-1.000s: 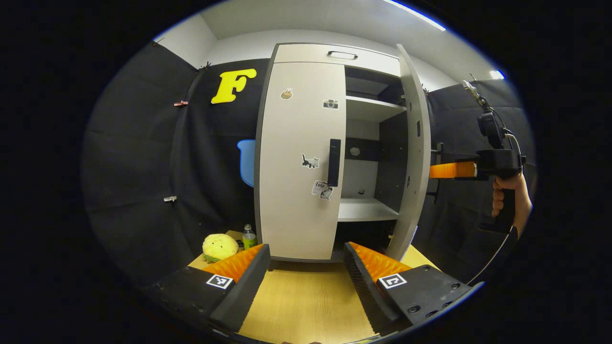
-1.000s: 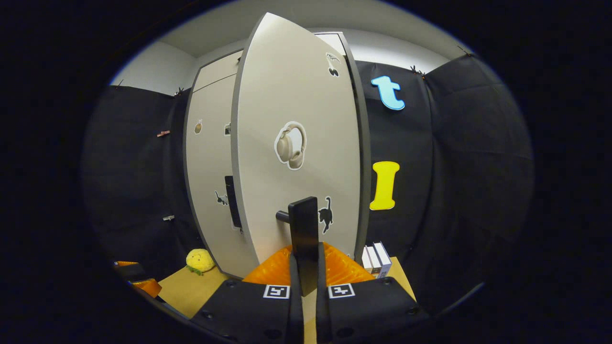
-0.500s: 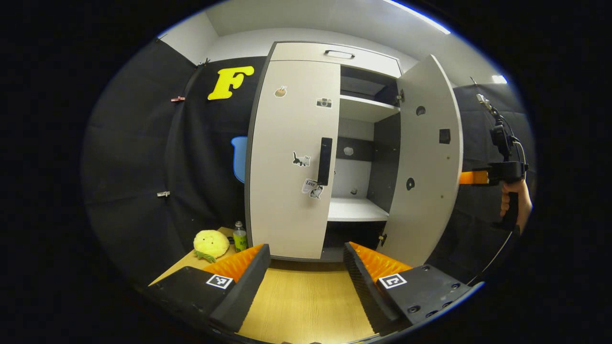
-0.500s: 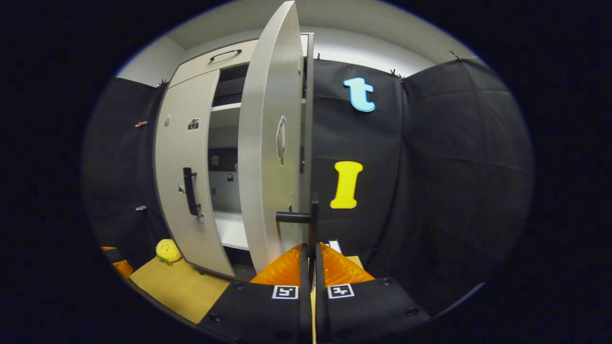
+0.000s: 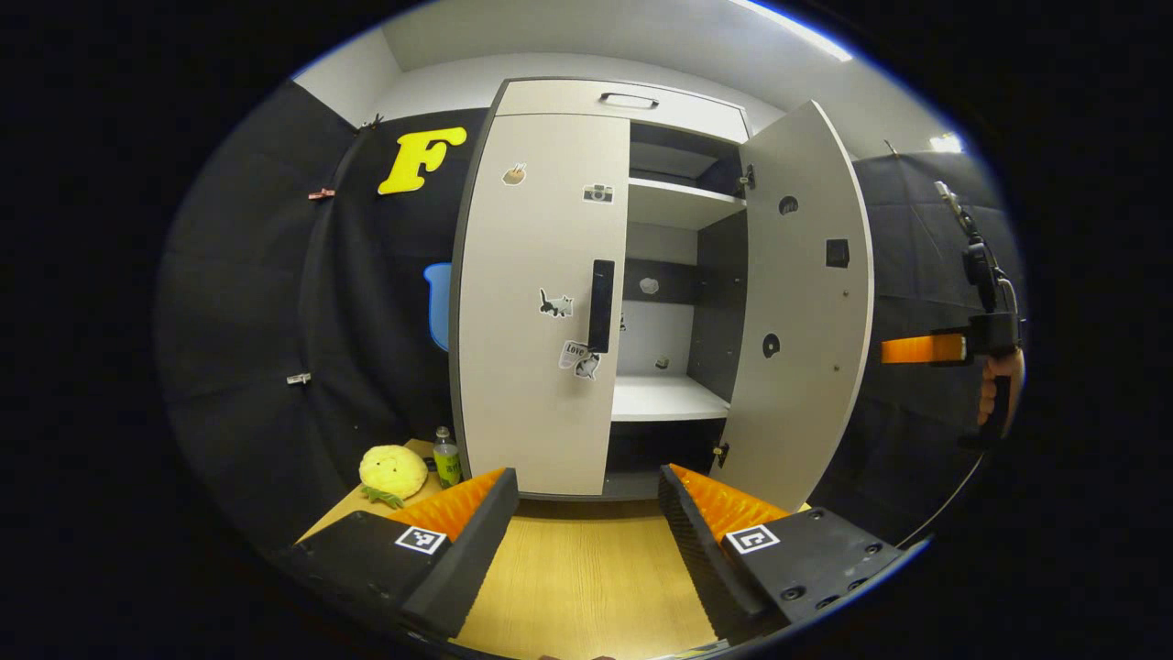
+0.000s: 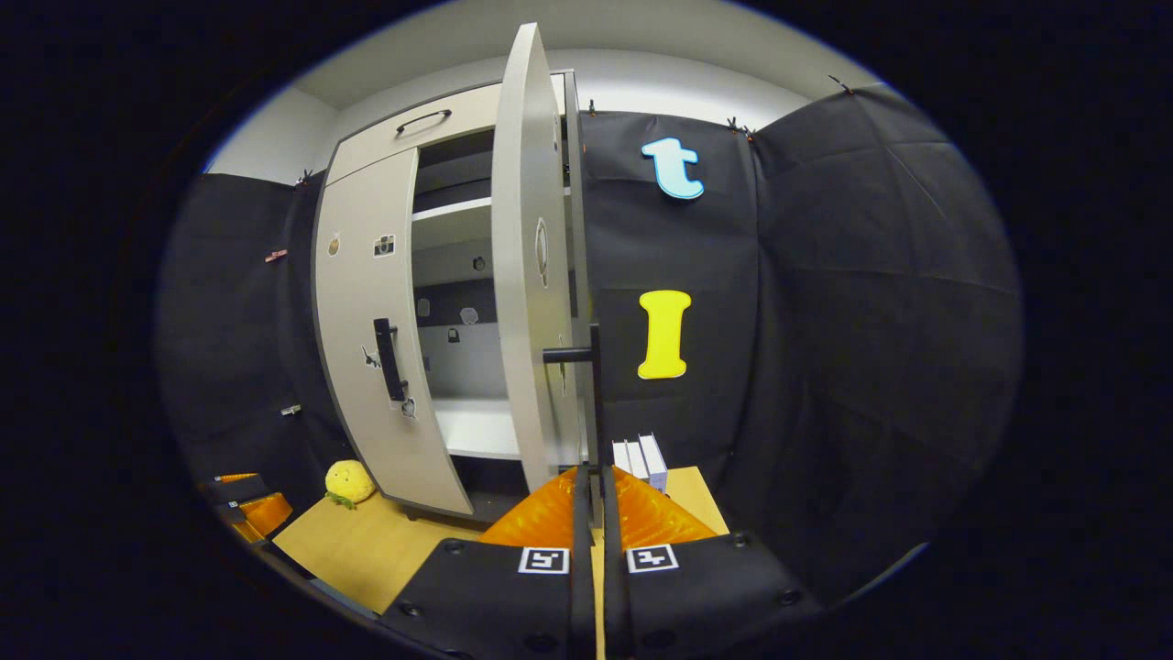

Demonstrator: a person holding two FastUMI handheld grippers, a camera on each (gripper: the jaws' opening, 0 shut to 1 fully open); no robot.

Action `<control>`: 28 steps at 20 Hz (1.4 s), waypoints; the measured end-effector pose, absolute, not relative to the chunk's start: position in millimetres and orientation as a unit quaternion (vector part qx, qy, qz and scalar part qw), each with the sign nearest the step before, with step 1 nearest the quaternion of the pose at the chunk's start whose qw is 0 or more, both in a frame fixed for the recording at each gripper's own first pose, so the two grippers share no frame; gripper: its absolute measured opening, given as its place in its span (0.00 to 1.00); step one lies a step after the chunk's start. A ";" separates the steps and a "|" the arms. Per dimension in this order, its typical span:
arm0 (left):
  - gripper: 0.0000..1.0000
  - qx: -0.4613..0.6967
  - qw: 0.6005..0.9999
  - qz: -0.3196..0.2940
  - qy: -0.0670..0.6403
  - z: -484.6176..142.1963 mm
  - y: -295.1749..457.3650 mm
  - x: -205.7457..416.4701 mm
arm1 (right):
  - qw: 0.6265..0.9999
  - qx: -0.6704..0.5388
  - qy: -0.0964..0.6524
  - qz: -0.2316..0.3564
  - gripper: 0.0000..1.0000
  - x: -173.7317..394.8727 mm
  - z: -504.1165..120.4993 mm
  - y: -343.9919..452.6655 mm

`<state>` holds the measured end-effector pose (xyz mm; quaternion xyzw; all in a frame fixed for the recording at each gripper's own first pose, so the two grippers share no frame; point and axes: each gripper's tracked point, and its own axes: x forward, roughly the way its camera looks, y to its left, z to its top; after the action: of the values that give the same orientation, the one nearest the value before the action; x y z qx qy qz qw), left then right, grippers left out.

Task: Open the right door of the double-door shoe cabinet with the right hand, and open the left door with the left hand.

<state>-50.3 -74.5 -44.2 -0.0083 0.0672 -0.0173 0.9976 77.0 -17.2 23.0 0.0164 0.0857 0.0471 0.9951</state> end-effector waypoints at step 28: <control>0.95 -0.004 0.998 -0.058 0.018 53.7 -44.7 175.6 | 0.995 0.012 0.051 0.088 0.54 124.2 -50.4 156.5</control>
<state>175.6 -44.7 53.7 -0.0042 0.0182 -0.0582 0.9981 124.2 156.5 -50.4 0.0119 0.0512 0.0881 0.9947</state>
